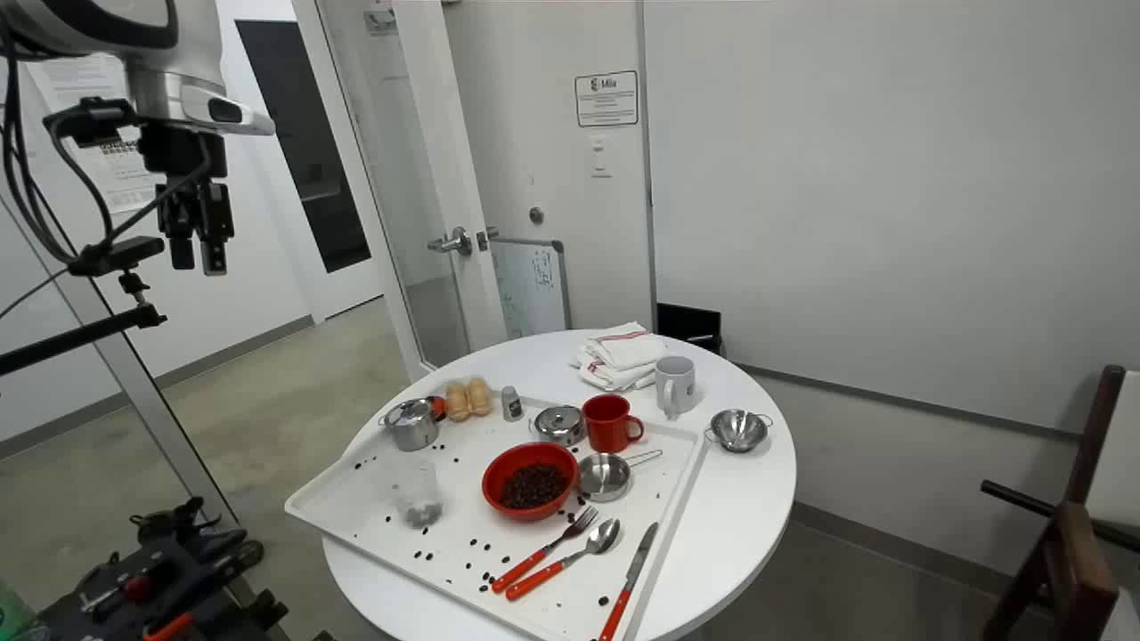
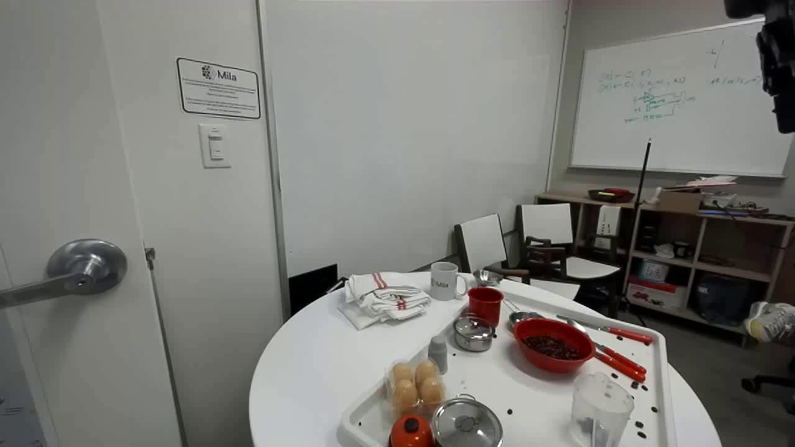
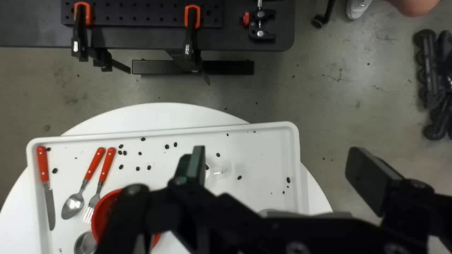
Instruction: Use the fork to mix the contents in the bowl
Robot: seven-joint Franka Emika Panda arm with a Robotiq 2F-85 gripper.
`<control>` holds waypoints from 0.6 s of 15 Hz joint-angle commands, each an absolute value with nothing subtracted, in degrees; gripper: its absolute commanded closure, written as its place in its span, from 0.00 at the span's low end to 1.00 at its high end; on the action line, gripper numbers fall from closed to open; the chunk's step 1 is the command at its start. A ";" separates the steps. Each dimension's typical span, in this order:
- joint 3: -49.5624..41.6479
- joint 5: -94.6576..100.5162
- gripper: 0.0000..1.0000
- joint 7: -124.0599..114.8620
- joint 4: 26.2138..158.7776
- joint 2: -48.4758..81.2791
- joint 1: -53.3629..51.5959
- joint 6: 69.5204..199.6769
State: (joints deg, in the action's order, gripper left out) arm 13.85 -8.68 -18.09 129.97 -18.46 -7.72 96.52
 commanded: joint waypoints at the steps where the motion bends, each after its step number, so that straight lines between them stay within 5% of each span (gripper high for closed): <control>1: 13.47 -8.56 0.00 -18.19 129.91 -18.41 -8.12 96.47; 9: 13.29 -6.12 0.00 -29.71 131.79 -18.97 -4.99 102.80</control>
State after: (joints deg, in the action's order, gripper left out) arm 13.70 -7.42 -24.72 130.61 -18.44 -6.41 99.44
